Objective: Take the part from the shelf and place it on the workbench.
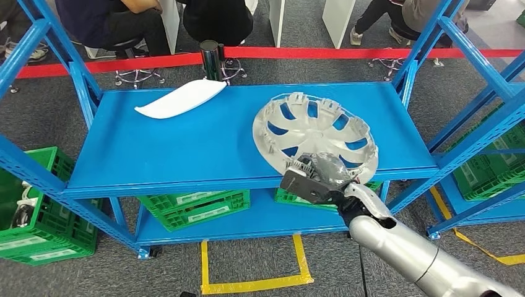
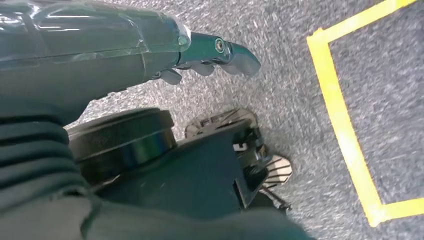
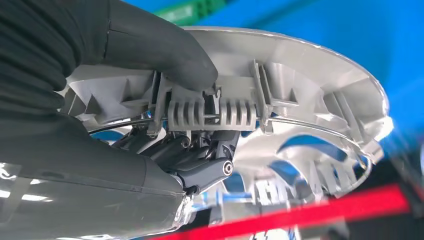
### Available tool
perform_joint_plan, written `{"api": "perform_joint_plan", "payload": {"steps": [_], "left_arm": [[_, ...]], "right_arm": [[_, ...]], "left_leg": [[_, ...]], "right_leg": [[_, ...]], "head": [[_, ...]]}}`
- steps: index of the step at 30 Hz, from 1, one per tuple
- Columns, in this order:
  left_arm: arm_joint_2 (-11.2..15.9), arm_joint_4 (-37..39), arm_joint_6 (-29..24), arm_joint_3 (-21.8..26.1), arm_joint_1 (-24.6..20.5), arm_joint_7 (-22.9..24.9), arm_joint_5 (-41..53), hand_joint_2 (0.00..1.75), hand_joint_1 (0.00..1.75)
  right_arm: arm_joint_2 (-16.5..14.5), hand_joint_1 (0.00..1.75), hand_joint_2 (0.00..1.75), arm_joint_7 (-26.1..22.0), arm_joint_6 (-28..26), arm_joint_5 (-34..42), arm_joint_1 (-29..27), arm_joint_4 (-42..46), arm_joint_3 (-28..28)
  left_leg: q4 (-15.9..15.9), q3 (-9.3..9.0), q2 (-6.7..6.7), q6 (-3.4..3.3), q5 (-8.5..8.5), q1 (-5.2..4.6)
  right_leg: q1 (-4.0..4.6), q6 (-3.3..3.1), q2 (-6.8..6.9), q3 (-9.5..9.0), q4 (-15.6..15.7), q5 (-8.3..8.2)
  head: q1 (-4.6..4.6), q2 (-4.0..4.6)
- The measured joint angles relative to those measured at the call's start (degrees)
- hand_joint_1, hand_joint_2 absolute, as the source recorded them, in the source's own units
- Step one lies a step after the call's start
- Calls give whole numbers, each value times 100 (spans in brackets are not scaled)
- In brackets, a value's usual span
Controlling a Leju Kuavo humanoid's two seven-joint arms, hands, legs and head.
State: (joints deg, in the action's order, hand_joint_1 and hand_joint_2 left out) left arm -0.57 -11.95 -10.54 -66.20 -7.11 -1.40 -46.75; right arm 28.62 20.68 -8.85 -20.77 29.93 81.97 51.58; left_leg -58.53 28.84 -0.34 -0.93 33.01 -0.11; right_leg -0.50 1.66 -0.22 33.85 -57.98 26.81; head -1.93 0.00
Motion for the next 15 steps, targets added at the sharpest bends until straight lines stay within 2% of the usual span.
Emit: {"api": "perform_joint_plan", "payload": {"steps": [9, 15], "left_arm": [[7, 2, -44, 0, 1, 203, -28, 175, 0], [7, 1, -60, 0, 2, 226, -27, 175, 0]], "right_arm": [[24, 175, 175, -475, -1334, -129, -736, 800, -1042], [13, 175, 175, -631, -1624, -84, -916, 1038, -1283]], "left_leg": [[0, 6, 2, 0, 1, -1], [0, 7, 2, -1, 1, -1]], "right_leg": [[0, 0, 4, 2, 6, 0], [0, 0, 6, 2, 6, 1]], "head": [[-3, 0], [-3, 0]]}}
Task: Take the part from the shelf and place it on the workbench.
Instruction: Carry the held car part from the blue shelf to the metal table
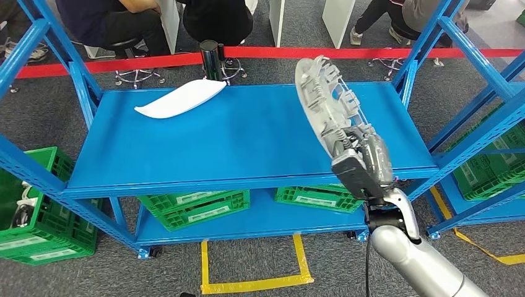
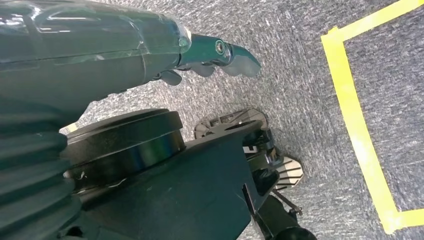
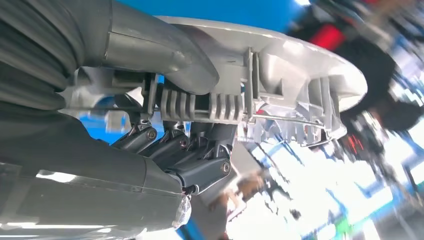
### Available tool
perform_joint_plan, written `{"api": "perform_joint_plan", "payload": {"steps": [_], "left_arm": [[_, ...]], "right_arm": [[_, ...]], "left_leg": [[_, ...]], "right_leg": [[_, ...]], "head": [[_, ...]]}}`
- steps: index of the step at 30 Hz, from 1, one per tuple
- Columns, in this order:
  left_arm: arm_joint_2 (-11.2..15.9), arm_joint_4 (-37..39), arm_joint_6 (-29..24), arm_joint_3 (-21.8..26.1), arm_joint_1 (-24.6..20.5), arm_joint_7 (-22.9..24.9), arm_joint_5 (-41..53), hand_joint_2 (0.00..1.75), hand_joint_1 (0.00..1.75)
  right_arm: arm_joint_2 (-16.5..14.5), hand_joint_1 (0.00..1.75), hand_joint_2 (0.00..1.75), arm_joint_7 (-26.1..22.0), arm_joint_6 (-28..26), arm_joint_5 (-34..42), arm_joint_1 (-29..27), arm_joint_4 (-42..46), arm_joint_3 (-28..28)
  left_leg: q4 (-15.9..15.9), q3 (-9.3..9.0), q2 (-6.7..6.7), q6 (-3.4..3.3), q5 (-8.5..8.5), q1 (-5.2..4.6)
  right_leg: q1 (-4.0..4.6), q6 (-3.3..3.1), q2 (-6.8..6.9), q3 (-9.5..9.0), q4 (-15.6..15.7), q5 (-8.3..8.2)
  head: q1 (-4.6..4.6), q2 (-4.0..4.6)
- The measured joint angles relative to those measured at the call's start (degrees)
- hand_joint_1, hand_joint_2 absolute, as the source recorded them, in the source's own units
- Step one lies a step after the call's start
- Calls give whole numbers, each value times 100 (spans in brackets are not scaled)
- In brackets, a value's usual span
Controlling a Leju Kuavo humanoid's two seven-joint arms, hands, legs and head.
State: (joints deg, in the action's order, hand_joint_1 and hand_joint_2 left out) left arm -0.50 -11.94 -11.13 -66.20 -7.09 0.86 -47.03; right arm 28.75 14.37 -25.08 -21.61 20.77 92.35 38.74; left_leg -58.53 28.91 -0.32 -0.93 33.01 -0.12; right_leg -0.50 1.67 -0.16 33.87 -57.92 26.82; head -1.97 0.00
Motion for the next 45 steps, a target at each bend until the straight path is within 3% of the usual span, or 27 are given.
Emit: {"api": "perform_joint_plan", "payload": {"steps": [4, 8, 11, 22, 28, 37, 45], "left_arm": [[-4, -1, -57, 0, -2, 14, 3, 175, 0], [-7, -2, -62, 0, -2, 14, 4, 175, 0], [-11, -2, -69, 0, -2, 14, 5, 175, 0], [-16, -2, -73, 0, -4, 16, 1, 175, 0], [7, -2, -76, 0, -5, -17, 1, 175, 0], [103, 1, -73, 0, -6, 45, -28, 175, 0], [524, 1, -270, 40, -11, -386, -365, 175, 0]], "right_arm": [[-53, 175, 175, -274, -426, 82, -458, 882, -624], [-91, 175, 175, -372, -461, 184, -573, 1196, -844], [-125, 175, 175, -704, -388, 618, -637, 1385, -911], [-417, 175, 175, -2113, 813, 3302, -744, 2545, -722], [-579, 175, 175, -2798, 1861, 4841, -811, 2962, -602], [-748, 175, 175, -3304, 2128, 4971, -1304, 3304, -446], [-971, 175, 175, -3774, 2452, 4904, -1662, 3289, -401]], "left_leg": [[3, 3, 14, 0, 0, 0], [3, 3, 18, 0, 0, 1], [3, 3, 25, 0, 0, 1], [19, -6, 41, 1, 0, 2], [19, -8, 43, 1, 0, 1], [20, -7, 35, 1, 0, 1], [32, -14, 35, 1, 0, 2]], "right_leg": [[0, 0, -7, 1, 0, 1], [0, 1, -9, 1, 0, 1], [0, 1, -8, 1, -1, 0], [1, -4, -14, 3, -1, 4], [1, -5, -15, 3, -1, 5], [0, -7, -14, 2, 0, 5], [1, -10, -14, 2, 0, 8]], "head": [[1, 0], [1, 0], [1, 0], [6, 0], [2, 0], [-1, 0], [-1, 0]]}}
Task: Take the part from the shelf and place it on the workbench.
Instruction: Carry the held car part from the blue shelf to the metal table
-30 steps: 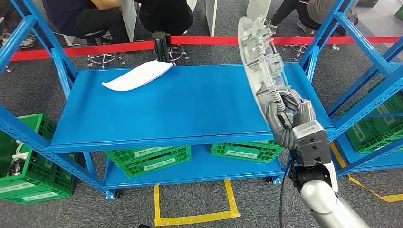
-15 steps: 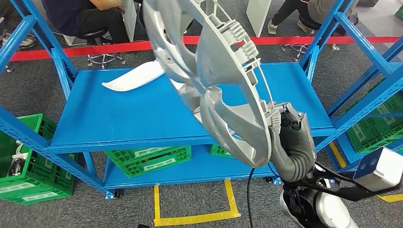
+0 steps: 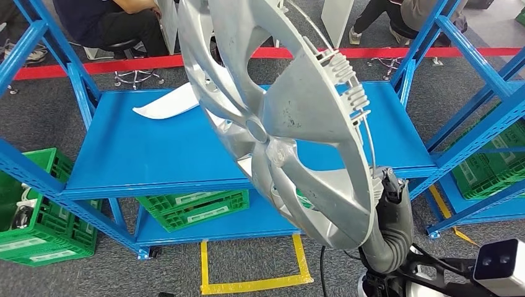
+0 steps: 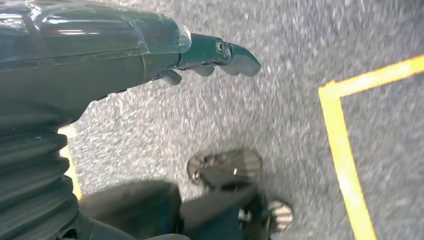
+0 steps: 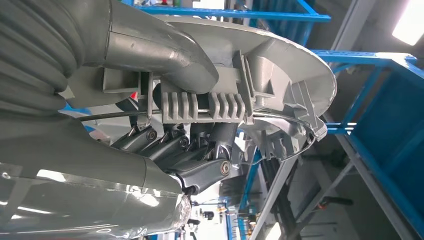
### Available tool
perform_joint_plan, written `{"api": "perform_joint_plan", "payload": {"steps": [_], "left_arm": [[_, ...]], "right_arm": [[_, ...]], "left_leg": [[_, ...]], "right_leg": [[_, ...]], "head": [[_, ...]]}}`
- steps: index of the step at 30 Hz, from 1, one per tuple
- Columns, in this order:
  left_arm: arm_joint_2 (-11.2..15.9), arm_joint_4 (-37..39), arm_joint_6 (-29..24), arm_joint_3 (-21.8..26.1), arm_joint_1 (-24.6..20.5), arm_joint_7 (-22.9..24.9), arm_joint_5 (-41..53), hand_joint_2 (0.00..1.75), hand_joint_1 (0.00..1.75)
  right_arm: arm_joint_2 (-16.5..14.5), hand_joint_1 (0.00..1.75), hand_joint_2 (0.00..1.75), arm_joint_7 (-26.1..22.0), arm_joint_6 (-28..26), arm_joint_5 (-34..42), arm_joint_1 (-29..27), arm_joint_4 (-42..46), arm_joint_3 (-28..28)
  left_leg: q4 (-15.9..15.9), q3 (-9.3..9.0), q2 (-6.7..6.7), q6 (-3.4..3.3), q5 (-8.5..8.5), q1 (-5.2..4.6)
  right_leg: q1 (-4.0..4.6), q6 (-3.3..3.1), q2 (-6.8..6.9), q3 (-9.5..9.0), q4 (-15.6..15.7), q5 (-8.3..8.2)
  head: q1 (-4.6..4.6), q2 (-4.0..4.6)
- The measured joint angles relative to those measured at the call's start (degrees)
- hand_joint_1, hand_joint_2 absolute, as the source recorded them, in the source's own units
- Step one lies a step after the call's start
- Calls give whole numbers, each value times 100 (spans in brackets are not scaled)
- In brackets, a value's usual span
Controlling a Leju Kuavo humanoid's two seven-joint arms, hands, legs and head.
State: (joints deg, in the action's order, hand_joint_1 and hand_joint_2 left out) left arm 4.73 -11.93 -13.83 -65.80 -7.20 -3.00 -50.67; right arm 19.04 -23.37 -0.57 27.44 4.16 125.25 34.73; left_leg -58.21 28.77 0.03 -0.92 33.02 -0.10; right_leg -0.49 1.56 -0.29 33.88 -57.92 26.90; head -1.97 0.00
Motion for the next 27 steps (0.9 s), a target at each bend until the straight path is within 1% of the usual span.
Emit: {"api": "perform_joint_plan", "payload": {"steps": [3, 6, 10, 15, 21, 23, 25, 26, 27], "left_arm": [[122, -1, -42, 30, 0, -103, -86, 175, 0], [187, -3, -91, 109, 0, -212, -229, 175, 0], [217, -4, -85, 256, 2, -168, -326, 175, 0], [172, -9, 23, 304, 5, 55, -237, 175, 0], [14, -24, 125, 304, 8, 72, 27, 175, 0], [-48, -25, 117, 303, 7, 35, 80, 175, 0], [-101, -28, 122, 302, 6, 12, 123, 175, 0], [-128, -30, 133, 302, 6, 12, 149, 175, 0], [-156, -33, 153, 299, 5, 19, 181, 175, 0]], "right_arm": [[-76, 175, 175, -41, -1, -45, -86, -25, 27], [-140, 175, 175, -69, -27, -45, -150, -70, 50], [-186, 175, 175, -154, -128, -48, -261, -161, 94], [-212, 175, 175, -273, -305, -69, -339, -279, 124], [-212, 175, 175, -209, -525, -38, -415, -343, 98], [-212, 175, 175, -145, -602, -7, -414, -344, 85], [-208, 175, 175, -80, -674, 37, -417, -344, 53], [-198, 175, 175, -55, -709, 50, -418, -344, 24], [-184, 175, 175, -37, -743, 57, -420, -343, -11]], "left_leg": [[1, -2, 2, 0, 0, 0], [2, -2, 1, 0, 0, 0], [2, -1, -2, 0, 0, 0], [-2, 1, -5, -1, 0, -14], [-8, 3, -9, -10, 1, -53], [-11, 8, -9, -28, -7, -66], [9, 8, -8, -74, -39, -56], [24, 4, -6, -103, -61, -43], [39, 0, -4, -129, -80, -30]], "right_leg": [[0, 0, -1, 0, -1, 0], [0, -1, -1, 0, 0, 0], [-1, -2, 0, 0, 0, 2], [-7, 2, 0, -1, 12, -3], [-47, 27, 1, -1, 19, -19], [-60, 52, 0, -2, 32, -36], [-64, 89, 0, 7, 39, -40], [-63, 105, 2, 29, -8, 5], [-61, 115, 4, 93, -160, 113]], "head": [[1, 0], [2, 0], [0, 0], [-2, 0], [2, 0], [9, 0], [19, 0], [17, 0], [3, 0]]}}
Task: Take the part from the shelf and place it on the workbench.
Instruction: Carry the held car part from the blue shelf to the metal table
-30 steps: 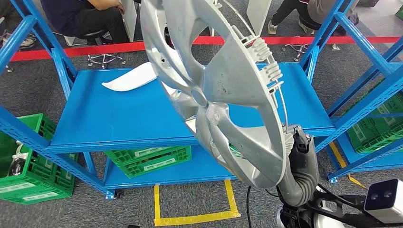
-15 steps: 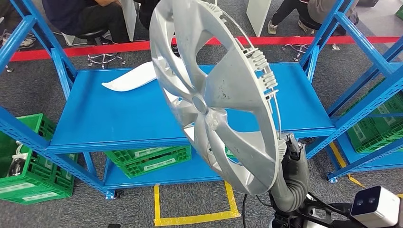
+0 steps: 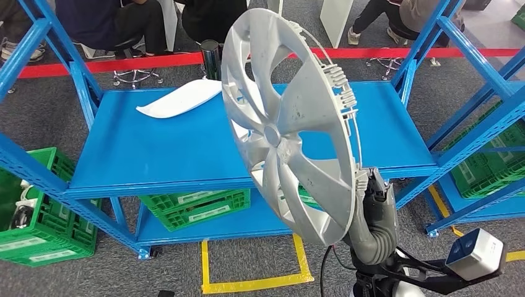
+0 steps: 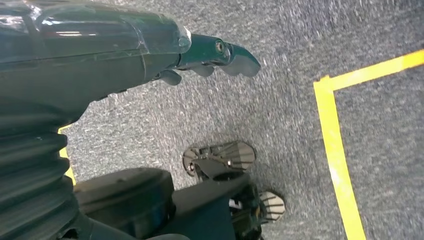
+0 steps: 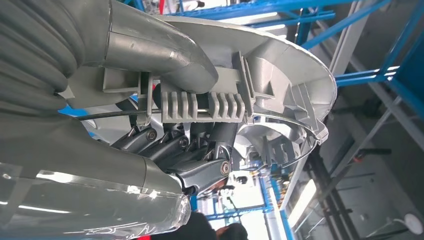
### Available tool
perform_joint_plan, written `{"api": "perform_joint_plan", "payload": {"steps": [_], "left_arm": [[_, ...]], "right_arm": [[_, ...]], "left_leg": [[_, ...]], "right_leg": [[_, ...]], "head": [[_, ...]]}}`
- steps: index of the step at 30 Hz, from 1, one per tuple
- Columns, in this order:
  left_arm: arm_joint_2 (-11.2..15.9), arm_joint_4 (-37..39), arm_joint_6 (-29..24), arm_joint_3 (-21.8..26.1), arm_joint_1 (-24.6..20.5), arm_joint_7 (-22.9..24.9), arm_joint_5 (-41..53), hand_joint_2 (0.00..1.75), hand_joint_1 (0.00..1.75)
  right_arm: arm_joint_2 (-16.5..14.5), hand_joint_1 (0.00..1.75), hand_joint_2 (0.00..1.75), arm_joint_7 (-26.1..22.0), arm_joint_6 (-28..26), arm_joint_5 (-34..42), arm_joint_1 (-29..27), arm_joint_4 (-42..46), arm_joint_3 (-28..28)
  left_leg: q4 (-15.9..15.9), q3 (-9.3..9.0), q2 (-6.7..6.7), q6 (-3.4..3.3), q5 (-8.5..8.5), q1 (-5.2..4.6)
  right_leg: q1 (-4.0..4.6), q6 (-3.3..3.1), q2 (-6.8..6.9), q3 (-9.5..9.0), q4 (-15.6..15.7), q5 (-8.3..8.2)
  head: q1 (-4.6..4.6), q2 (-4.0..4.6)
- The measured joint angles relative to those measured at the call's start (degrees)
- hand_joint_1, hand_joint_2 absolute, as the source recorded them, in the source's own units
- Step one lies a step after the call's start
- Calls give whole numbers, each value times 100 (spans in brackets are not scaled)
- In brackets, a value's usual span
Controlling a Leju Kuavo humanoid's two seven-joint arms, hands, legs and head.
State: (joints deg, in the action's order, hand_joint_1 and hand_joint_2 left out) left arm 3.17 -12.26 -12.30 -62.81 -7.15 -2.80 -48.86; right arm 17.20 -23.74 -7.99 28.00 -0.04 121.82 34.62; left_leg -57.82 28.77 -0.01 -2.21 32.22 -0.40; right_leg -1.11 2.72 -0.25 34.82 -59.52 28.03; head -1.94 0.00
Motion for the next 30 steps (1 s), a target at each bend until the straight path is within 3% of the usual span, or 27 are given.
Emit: {"api": "perform_joint_plan", "payload": {"steps": [3, 4, 5, 6, 9, 12, 15, 18, 20, 21, 24, 26, 28, 30], "left_arm": [[-73, -4, 56, -24, 4, 63, 79, 175, 0], [-89, -4, 62, -34, 6, 99, 90, 175, 0], [-102, -3, 65, -42, 6, 138, 96, 175, 0], [-114, -2, 63, -45, 6, 176, 96, 175, 0], [-159, -1, 38, -46, 2, 222, 86, 175, 0], [-223, -7, 14, -46, -6, 190, 54, 175, 0], [-258, -19, 11, -48, -13, 176, 57, 175, 0], [-271, -21, 6, -49, -7, 175, 83, 175, 0], [-273, -20, -2, -49, 4, 174, 86, 175, 0], [-273, -20, -6, -49, 6, 163, 86, 175, 0], [-281, -20, -25, -49, -1, 111, 84, 175, 0], [-295, -20, -35, -49, -7, 111, 84, 175, 0], [-308, -20, -37, -49, -2, 124, 84, 175, 0], [-325, -20, -35, -49, -4, 126, 84, 175, 0]], "right_arm": [[39, 175, 175, 19, -84, -7, -9, 3, -83], [48, 175, 175, 24, -109, -16, -14, 4, -103], [58, 175, 175, 33, -133, -27, -18, 7, -130], [70, 175, 175, 47, -161, -41, -21, 14, -158], [103, 175, 175, 107, -229, -86, -15, 66, -233], [141, 175, 175, 159, -264, -104, 10, 162, -317], [177, 175, 175, 221, -301, -161, 28, 256, -398], [179, 175, 175, 259, -331, -226, 38, 311, -425], [179, 175, 175, 280, -340, -240, 36, 323, -428], [179, 175, 175, 291, -343, -244, 35, 325, -430], [182, 175, 175, 309, -344, -246, 36, 337, -448], [197, 175, 175, 330, -345, -255, 47, 367, -473], [214, 175, 175, 360, -353, -275, 61, 404, -491], [231, 175, 175, 392, -369, -293, 64, 435, -509]], "left_leg": [[8, -3, 6, -28, -16, -7], [7, -6, 7, -29, -13, -17], [6, -12, 6, -29, -8, -26], [6, -24, 3, -24, 1, -36], [1, -51, -5, 9, 50, -51], [-3, -3, 6, 91, 59, -36], [-99, 65, 9, 197, 177, -31], [-972, 513, -10, 314, 596, 38], [-1406, 784, -8, 385, 646, 104], [-1350, 789, -4, 417, 517, 133], [-469, 406, 3, 485, -19, 194], [-202, 294, -9, 431, -96, 186], [-209, 328, -16, 322, -128, 160], [-196, 371, -15, 220, -190, 153]], "right_leg": [[3, 3, 3, 434, -1015, 491], [5, -9, 3, 558, -1283, 553], [9, -30, 3, 606, -1368, 509], [18, -64, 2, 563, -1242, 360], [84, -225, 1, 180, -322, -173], [141, -307, 11, 76, -22, -213], [94, -342, 22, -42, 249, -199], [63, -351, 35, -95, 338, -209], [50, -341, 38, -94, 316, -201], [37, -327, 37, -93, 295, -192], [-4, -224, 24, -77, 166, -133], [-4, -132, 10, -48, 98, -121], [-17, -54, 1, -32, 105, -160], [-40, -1, 5, 19, 11, -42]], "head": [[-52, 0], [-55, 0], [-57, 0], [-59, 0], [-46, 0], [-30, 0], [-16, 0], [73, 0], [116, 0], [135, 0], [208, 0], [238, 0], [217, 0], [185, 0]]}}
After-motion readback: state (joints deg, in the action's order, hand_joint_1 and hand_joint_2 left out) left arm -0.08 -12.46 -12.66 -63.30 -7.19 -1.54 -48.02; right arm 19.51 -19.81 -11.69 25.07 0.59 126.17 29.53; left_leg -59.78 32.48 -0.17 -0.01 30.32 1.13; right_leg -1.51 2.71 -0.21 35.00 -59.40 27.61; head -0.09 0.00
